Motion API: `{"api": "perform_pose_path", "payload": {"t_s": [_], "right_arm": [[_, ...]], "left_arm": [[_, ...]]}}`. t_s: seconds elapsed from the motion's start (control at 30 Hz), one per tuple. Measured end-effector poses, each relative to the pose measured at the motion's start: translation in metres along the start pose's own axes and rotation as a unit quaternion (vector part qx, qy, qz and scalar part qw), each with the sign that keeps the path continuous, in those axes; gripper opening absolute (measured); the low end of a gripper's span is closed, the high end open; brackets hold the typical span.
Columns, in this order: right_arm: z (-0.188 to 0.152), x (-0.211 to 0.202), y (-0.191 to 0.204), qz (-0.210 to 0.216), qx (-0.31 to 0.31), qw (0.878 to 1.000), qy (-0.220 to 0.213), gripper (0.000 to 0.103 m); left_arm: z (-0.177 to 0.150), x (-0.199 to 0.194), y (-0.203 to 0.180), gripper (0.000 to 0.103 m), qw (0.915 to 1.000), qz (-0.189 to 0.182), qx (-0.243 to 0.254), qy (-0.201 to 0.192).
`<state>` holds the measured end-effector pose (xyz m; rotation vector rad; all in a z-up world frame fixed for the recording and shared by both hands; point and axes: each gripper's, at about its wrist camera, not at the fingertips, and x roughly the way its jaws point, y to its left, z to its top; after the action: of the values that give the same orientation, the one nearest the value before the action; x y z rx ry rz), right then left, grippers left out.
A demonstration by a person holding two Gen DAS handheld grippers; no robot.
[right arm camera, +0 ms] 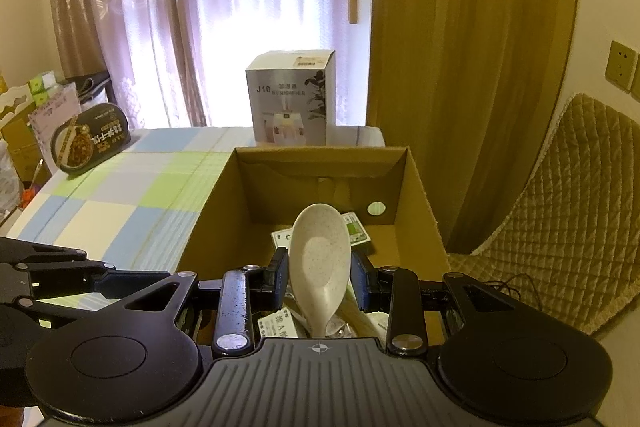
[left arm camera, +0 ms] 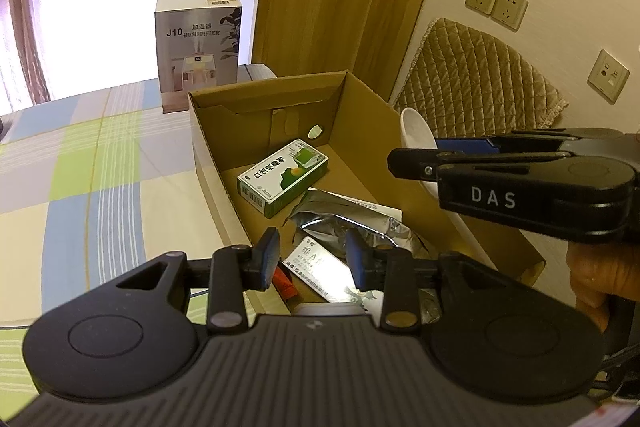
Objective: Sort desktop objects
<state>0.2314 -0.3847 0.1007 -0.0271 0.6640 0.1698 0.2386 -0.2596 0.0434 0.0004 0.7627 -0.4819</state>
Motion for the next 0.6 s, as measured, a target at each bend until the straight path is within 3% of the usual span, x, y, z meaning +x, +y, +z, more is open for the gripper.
{"api": "perform_pose_path", "payload": {"t_s": [0.1,0.13,0.17,0.23,0.37,0.6], "right_arm": [[0.001,0.001,0.000,0.007,0.005,1.000,-0.003,0.030],[0.002,0.001,-0.001,0.008,0.007,1.000,-0.003,0.037],[0.002,0.000,-0.002,0.008,0.013,1.000,-0.006,0.057],[0.002,-0.005,-0.005,0.008,0.024,1.000,-0.016,0.068],[0.001,-0.014,-0.009,0.004,0.031,0.999,-0.019,0.068],[-0.019,-0.051,-0.016,0.000,0.072,0.997,-0.025,0.082]], "left_arm": [[0.000,-0.002,0.002,0.033,1.0000,0.002,-0.003,-0.001],[-0.001,-0.002,0.004,0.035,1.0000,0.003,-0.005,-0.002],[-0.001,-0.003,0.005,0.036,1.0000,0.003,-0.007,-0.002],[-0.002,-0.005,0.007,0.038,0.9999,0.005,-0.010,-0.003],[-0.006,-0.011,0.009,0.040,0.9998,0.008,-0.016,-0.003],[-0.022,-0.037,-0.001,0.068,0.9996,0.010,-0.024,-0.007]]}}
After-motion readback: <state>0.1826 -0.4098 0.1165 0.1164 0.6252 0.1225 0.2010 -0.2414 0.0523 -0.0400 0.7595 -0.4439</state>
